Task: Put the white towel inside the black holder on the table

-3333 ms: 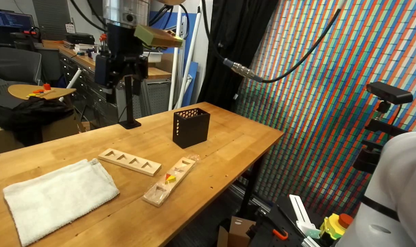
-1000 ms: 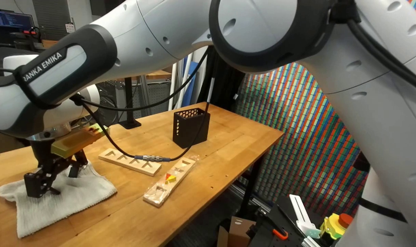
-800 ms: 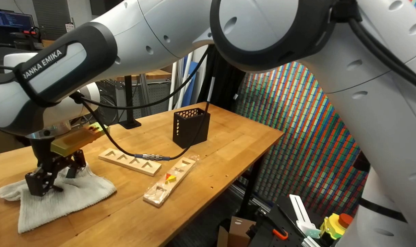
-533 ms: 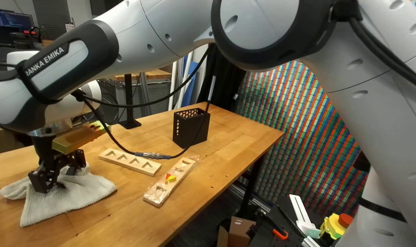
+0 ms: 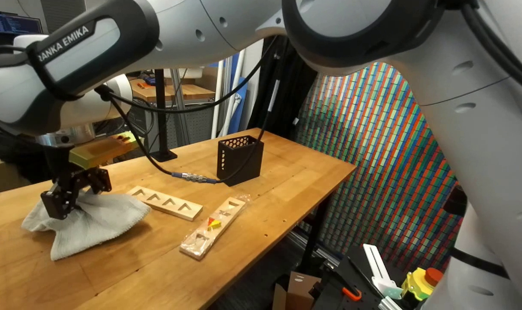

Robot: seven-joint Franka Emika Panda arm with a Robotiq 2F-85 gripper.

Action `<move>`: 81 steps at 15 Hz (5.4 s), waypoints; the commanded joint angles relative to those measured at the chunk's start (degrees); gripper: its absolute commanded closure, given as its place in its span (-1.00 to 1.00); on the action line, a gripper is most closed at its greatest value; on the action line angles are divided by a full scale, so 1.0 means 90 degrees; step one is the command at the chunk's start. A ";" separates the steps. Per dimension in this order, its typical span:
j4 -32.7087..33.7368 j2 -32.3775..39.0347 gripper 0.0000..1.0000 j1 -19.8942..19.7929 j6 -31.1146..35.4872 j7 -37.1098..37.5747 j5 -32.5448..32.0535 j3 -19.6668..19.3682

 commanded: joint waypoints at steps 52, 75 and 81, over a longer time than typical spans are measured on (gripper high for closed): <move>-0.0946 -0.1572 0.99 -0.3545 -0.1751 -0.3410 0.2759 -0.1080; -0.1800 -0.2130 0.01 -0.3547 -0.1267 -0.3744 0.2730 -0.1199; -0.1954 -0.2550 -0.87 -0.3470 -0.1322 -0.3663 0.2606 -0.1270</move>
